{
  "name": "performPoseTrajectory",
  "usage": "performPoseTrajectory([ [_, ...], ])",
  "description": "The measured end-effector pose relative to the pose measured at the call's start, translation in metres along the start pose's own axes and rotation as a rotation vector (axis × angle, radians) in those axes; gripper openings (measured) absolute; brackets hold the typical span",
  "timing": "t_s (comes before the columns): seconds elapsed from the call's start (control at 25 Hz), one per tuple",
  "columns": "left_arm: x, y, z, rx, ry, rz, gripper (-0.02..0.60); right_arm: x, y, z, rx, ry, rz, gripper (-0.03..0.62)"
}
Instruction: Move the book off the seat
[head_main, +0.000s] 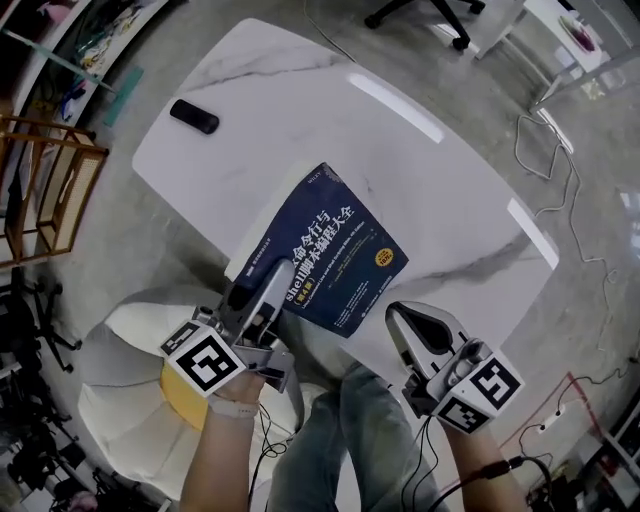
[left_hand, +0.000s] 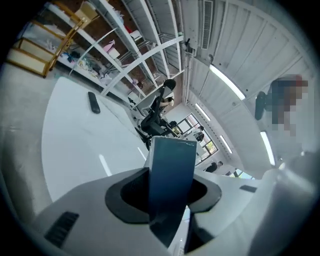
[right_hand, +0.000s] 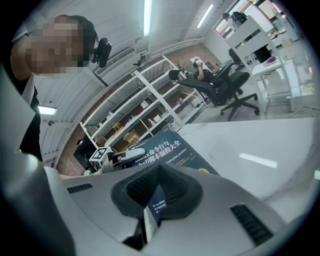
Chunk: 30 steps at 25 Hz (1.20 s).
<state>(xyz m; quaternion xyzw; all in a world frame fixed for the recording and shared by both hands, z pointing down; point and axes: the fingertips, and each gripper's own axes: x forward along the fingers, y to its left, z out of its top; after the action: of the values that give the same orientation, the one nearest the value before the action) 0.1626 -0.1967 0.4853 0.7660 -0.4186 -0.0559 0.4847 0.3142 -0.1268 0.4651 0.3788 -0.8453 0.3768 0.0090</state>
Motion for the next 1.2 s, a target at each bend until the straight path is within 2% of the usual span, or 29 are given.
performPoseTrajectory([
  [0.24,0.037,0.021,-0.012,-0.126,-0.026,-0.047,0.169,-0.013,-0.028,-0.005,0.042,-0.006,-0.031,0.005],
  [0.4,0.051,0.043,-0.025,-0.279,-0.057,-0.067,0.169,-0.015,-0.037,-0.008,0.054,-0.001,-0.043,0.005],
  [0.52,0.056,0.059,-0.028,-0.350,-0.070,-0.064,0.169,-0.012,-0.037,-0.011,0.060,0.005,-0.041,0.005],
  [0.68,0.061,0.070,-0.029,-0.378,-0.075,-0.083,0.169,-0.003,-0.036,-0.016,0.063,0.015,-0.031,0.005],
  [0.92,0.064,0.096,-0.034,-0.468,-0.091,-0.090,0.170,0.004,-0.030,-0.027,0.067,0.024,-0.024,0.005],
  [1.08,0.063,0.107,-0.036,-0.448,-0.068,-0.060,0.172,0.009,-0.024,-0.035,0.065,0.033,-0.024,0.005],
  [1.2,0.059,0.111,-0.040,-0.440,-0.041,-0.027,0.210,0.012,-0.017,-0.041,0.071,0.032,-0.027,0.005],
])
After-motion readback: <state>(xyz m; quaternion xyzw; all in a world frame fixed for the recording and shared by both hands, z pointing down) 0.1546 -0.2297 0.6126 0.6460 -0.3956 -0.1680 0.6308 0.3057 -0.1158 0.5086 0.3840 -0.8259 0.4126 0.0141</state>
